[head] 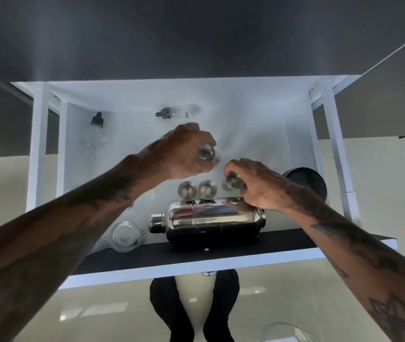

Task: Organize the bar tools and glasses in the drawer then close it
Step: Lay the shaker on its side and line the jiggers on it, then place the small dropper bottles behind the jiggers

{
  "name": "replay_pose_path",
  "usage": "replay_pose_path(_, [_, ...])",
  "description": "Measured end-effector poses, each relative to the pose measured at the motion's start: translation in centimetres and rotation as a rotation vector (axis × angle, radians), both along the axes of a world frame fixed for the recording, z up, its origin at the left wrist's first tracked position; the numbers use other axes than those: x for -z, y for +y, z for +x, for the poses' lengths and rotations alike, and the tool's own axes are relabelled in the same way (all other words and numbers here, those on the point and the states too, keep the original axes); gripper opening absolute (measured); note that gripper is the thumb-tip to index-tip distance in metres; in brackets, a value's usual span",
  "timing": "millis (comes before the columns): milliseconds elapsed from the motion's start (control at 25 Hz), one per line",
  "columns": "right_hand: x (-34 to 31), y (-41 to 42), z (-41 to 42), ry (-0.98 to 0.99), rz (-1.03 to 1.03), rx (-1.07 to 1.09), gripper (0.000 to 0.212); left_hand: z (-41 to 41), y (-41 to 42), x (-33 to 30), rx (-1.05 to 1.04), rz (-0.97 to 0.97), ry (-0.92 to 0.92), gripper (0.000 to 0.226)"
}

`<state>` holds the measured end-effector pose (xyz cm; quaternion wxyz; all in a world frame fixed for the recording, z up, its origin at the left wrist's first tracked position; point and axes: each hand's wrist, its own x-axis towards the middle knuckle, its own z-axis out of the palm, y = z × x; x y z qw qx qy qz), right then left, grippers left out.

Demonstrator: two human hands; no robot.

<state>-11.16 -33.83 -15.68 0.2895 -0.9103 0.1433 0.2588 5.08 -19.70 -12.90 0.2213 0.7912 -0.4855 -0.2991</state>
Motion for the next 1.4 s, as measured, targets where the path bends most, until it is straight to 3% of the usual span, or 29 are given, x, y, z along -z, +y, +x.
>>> replay_pose_path(120, [-0.9, -1.0, -0.2, 0.092, -0.045, -0.047, 0.054, -2.1, -2.3, 1.3, 0.109, 0.175, -0.031, 0.040])
replay_pose_path(280, [-1.8, -1.4, -0.1, 0.143, -0.056, -0.033, 0.037, -4.3, -3.4, 2.2, 0.187, 0.379, 0.021, 0.045])
replay_pose_path(480, [-1.9, -1.2, -0.2, 0.187, 0.010, 0.063, 0.033, -4.6, -2.8, 2.6, 0.158, 0.403, 0.110, 0.043])
replay_pose_path(640, [-2.0, -1.0, 0.4, 0.246, -0.007, 0.061, 0.042, -3.9, -1.5, 1.5, 0.172, 0.375, 0.078, 0.057])
replay_pose_path(760, [-3.8, -1.6, 1.6, 0.262, -0.062, 0.083, 0.053, -1.6, 0.1, -0.1, -0.056, 0.087, 0.017, 0.034])
replay_pose_path(880, [-4.4, -2.2, 4.9, -0.086, -0.188, 0.143, 0.041, 3.1, 2.2, -0.3, -0.464, -0.160, -0.271, 0.018])
replay_pose_path(960, [-3.5, -1.5, 8.6, -0.211, -0.192, 0.191, 0.039, 6.1, 3.6, 0.1, -0.642, -0.058, -0.373, 0.029])
replay_pose_path(1040, [-2.2, -0.1, 12.1, -0.225, -0.172, 0.140, 0.044, 7.6, 4.6, 1.4, -0.627, 0.201, -0.449, 0.046])
replay_pose_path(1160, [-0.1, 2.1, 15.2, -0.218, -0.216, 0.000, 0.050, 7.5, 5.7, 3.5, -0.620, 0.386, -0.328, 0.058])
replay_pose_path(1320, [2.2, 4.0, 15.8, -0.257, -0.399, -0.060, 0.047, 7.2, 6.3, 5.2, -0.778, 0.244, -0.082, 0.046])
replay_pose_path(1400, [2.7, 4.2, 15.1, -0.256, -0.396, -0.061, 0.054, 7.6, 6.1, 5.2, -0.879, 0.215, 0.031, 0.041])
